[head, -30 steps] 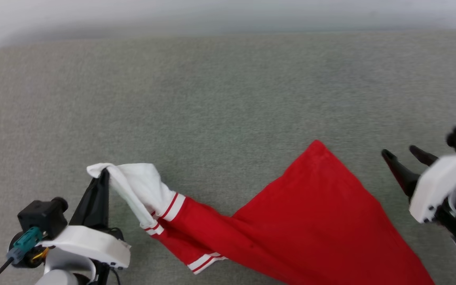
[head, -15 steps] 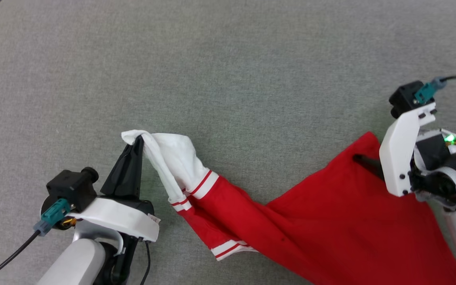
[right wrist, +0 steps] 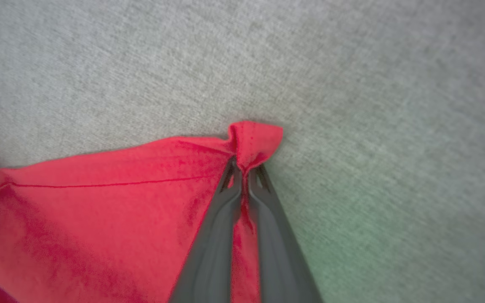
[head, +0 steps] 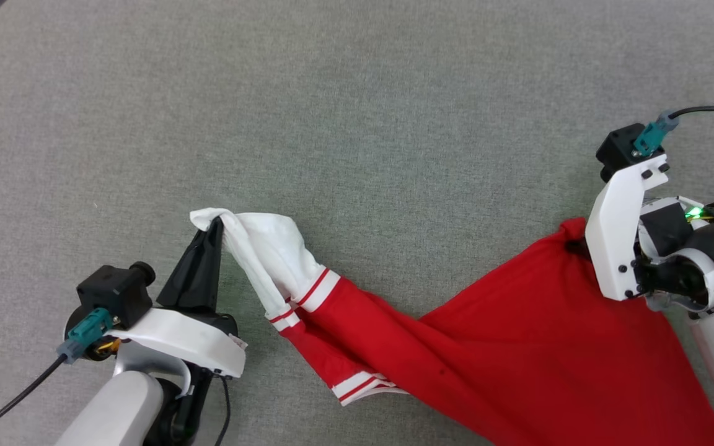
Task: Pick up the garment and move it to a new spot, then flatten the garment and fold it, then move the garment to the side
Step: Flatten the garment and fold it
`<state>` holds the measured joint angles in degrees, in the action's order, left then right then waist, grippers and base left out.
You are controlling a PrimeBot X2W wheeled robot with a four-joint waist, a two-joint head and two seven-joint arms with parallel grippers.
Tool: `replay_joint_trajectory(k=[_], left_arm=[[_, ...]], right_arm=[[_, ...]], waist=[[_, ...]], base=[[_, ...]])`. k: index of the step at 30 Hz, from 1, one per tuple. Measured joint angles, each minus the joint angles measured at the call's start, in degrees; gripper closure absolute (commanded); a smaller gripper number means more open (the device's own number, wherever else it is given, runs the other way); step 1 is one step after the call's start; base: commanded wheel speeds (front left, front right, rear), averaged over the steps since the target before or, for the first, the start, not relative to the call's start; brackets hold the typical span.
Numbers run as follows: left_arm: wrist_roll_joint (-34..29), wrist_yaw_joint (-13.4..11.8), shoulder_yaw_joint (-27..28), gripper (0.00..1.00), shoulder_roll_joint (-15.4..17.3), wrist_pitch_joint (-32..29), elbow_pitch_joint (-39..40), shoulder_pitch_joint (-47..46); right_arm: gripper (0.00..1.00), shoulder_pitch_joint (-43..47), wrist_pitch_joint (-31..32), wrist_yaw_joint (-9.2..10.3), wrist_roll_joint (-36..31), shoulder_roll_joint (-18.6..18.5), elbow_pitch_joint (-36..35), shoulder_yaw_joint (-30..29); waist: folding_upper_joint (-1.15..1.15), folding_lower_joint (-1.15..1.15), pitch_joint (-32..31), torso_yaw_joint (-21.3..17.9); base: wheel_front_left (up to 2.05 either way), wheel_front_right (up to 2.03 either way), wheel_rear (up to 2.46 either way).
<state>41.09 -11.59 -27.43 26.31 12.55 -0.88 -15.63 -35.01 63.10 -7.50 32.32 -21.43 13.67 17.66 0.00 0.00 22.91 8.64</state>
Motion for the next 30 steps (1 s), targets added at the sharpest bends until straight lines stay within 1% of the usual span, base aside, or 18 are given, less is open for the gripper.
replay_joint_trajectory(k=[3, 6, 10, 14, 18, 22, 26, 30], left_arm=[[0.0, 0.1, 0.1, 1.00, 1.0, -0.6, -0.4, 0.0], [-0.5, 0.5, 0.5, 1.00, 2.8, -1.5, -0.6, -1.4], [-1.8, 0.7, 1.2, 1.00, 5.5, -3.3, -0.8, -5.0], [-3.0, 1.3, 1.5, 1.00, 6.9, -5.4, -1.1, -10.4], [-3.1, 2.1, 1.8, 1.00, 6.9, -7.3, -3.9, -17.0], [-2.8, 3.5, 2.6, 1.00, 5.5, -8.5, -9.8, -25.0], [-3.1, 5.3, 3.5, 1.00, 4.9, -8.2, -17.7, -34.9], [-4.3, 6.9, 4.0, 1.00, 4.3, -7.2, -24.2, -44.8]], right_arm=[[1.00, 0.2, -1.8, 0.00, -0.2, -0.2, -0.3, 0.9], [1.00, 0.6, -4.6, 0.00, -0.8, -0.5, -0.9, 0.9], [1.00, -0.3, -9.3, 0.00, -2.9, -1.1, -1.3, -1.2], [1.00, -1.7, -13.9, 0.00, -4.8, -1.1, -0.3, -3.7], [1.00, -4.7, -17.8, -0.01, -6.8, -0.6, 2.0, -6.5], [1.00, -9.2, -21.5, -0.02, -8.2, -0.3, 4.1, -7.9], [1.00, -15.0, -25.1, -0.03, -9.3, -0.2, 6.0, -8.4], [1.00, -21.7, -28.7, -0.05, -10.8, 0.3, 7.6, -9.2]], waist=[[0.00, 0.00, -1.6, -0.4], [0.00, 0.00, -3.5, -1.0], [0.00, 0.00, -6.5, -2.0], [0.00, 0.00, -10.0, -3.2], [0.00, 0.00, -13.1, -4.7], [0.00, 0.00, -14.7, -6.5], [0.00, 0.00, -14.6, -8.1], [0.00, 0.00, -12.5, -8.9]], base=[[0.00, 0.00, 0.00], [0.00, 0.00, 0.00], [0.00, 0.00, 0.00], [0.00, 0.00, 0.00], [0.00, 0.00, 0.00], [0.00, 0.00, 0.00], [0.00, 0.00, 0.00], [0.00, 0.00, 0.00]])
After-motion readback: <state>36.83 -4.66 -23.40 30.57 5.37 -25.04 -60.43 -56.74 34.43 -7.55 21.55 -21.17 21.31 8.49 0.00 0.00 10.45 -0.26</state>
